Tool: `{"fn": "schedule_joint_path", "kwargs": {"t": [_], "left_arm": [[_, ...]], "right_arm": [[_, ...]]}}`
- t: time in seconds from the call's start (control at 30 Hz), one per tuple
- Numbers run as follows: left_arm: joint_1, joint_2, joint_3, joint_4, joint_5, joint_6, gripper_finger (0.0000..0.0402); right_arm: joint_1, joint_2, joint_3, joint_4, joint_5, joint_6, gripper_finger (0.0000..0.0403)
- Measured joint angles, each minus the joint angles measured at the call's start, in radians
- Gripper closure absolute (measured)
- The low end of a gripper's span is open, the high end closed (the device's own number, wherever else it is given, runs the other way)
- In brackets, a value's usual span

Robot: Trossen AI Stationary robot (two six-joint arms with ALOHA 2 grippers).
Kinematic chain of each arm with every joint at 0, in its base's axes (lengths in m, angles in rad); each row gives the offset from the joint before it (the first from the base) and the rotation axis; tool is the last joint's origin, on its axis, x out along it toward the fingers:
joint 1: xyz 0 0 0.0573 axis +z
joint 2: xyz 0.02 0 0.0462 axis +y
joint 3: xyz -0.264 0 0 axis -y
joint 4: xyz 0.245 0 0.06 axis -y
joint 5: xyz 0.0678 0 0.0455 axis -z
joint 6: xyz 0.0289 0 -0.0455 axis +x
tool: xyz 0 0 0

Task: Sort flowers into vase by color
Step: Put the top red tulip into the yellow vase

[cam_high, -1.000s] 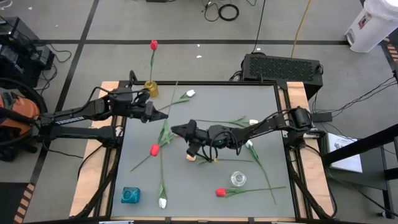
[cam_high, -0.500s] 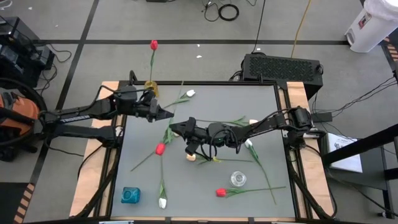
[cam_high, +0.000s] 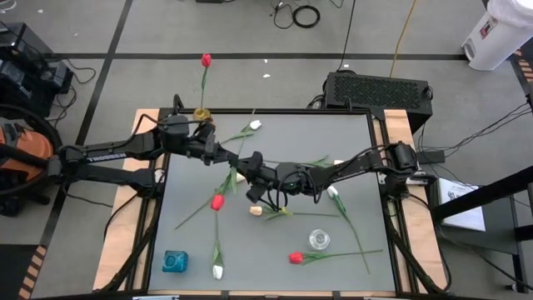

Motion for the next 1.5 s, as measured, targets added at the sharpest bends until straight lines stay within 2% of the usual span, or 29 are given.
{"fn": "schedule_joint_path", "kwargs": {"t": [0.2, 0.43, 0.5, 1.0, 1.33, 1.5], "left_arm": [[-0.005, 0.000, 0.000, -0.001, 0.000, 0.023, 0.0400], [-0.004, 0.000, 0.000, -0.007, 0.000, 0.025, 0.0400], [-0.004, 0.000, 0.000, -0.007, 0.003, 0.025, 0.0400], [-0.005, 0.000, 0.000, -0.004, -0.013, 0.102, 0.0397], [-0.004, -0.007, 0.021, 0.015, -0.025, 0.167, 0.0314], [-0.003, -0.026, 0.029, 0.009, -0.028, 0.212, 0.0300]], "right_arm": [[0.001, 0.000, 0.000, 0.000, 0.000, 0.000, 0.0288], [0.003, -0.002, 0.000, 0.004, 0.001, -0.004, 0.0379], [0.003, -0.002, 0.000, 0.006, 0.001, -0.005, 0.0393], [0.009, -0.002, 0.000, 0.002, 0.007, -0.006, 0.0401], [0.017, 0.000, -0.001, -0.036, 0.078, -0.004, 0.0402], [0.017, 0.000, -0.001, -0.035, 0.080, 0.029, 0.0403]]}}
